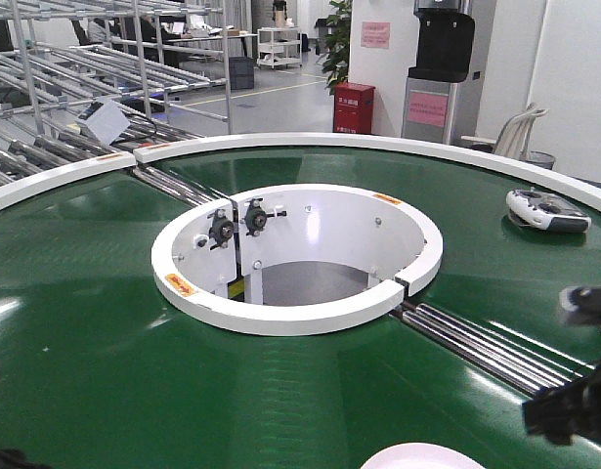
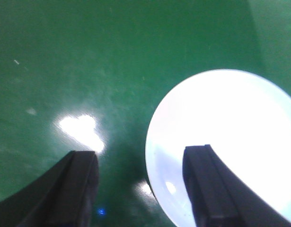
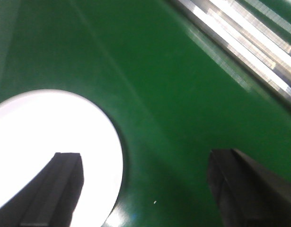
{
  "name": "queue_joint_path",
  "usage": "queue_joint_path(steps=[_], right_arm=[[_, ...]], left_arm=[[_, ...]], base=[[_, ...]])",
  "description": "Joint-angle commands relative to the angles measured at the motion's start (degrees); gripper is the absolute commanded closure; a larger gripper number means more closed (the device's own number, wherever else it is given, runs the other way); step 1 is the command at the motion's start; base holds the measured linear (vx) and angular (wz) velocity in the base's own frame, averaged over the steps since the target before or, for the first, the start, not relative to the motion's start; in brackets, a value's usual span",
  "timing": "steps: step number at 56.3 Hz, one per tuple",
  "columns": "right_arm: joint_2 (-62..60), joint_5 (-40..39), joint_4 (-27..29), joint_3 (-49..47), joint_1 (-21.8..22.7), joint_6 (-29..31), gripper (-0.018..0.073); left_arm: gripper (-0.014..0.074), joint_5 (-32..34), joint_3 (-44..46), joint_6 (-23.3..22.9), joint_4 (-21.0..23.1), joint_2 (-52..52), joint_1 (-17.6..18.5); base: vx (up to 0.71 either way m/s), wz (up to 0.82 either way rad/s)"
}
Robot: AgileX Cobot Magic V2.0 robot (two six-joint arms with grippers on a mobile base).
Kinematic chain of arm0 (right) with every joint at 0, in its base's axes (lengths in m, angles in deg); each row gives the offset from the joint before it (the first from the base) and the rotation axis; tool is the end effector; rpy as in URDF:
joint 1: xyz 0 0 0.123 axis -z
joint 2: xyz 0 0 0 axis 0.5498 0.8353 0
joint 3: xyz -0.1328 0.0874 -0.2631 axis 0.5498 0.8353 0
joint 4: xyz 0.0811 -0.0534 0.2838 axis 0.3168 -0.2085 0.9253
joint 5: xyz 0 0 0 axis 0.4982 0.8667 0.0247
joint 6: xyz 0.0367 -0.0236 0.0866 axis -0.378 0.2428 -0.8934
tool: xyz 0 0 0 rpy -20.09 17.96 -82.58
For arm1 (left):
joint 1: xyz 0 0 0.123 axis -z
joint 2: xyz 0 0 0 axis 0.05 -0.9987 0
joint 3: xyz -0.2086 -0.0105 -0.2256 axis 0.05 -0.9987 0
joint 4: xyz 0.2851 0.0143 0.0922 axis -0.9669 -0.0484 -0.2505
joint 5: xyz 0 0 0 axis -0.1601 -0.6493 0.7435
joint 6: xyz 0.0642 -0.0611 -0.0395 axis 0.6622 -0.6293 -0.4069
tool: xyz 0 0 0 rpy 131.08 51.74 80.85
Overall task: Grab plate from conveyor and place on tray
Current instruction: 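Close left gripper on blue plate rim, right gripper on pink plate rim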
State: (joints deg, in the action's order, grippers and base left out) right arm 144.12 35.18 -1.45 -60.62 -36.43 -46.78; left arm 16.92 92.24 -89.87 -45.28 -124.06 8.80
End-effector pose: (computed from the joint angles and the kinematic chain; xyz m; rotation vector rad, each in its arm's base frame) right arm 0.3220 0.0197 0.2852 -0.1064 2.5350 0.0448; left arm 0.2679 -0.0335 0.2665 -0.0329 2.6202 -0.1626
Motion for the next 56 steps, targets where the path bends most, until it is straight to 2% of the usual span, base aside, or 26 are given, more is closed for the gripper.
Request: queue_joint_path(steps=[1,25,56], right_arm=[[2.0,-2.4,-2.3,-1.9,-1.2,-1.1,-0.0024],[12.2,-2.9,-2.3,-1.9,-1.0,-2.4,-0.0024],[18.5,-2.8,1.1,-1.9,-1.2,-3.0,-0.0003]], left_arm=[[0.0083,3.2,2.2,0.1,2.4,-3.5,-0.2],[0.0083,6.8,2.2,1.2,2.6,-14.6,-0.1],[0.0083,8.8,2.2,1.6,3.5,-18.9,-0.1]], base=[[0.0,0.0],[0.0,0.0],[0.0,0.0]])
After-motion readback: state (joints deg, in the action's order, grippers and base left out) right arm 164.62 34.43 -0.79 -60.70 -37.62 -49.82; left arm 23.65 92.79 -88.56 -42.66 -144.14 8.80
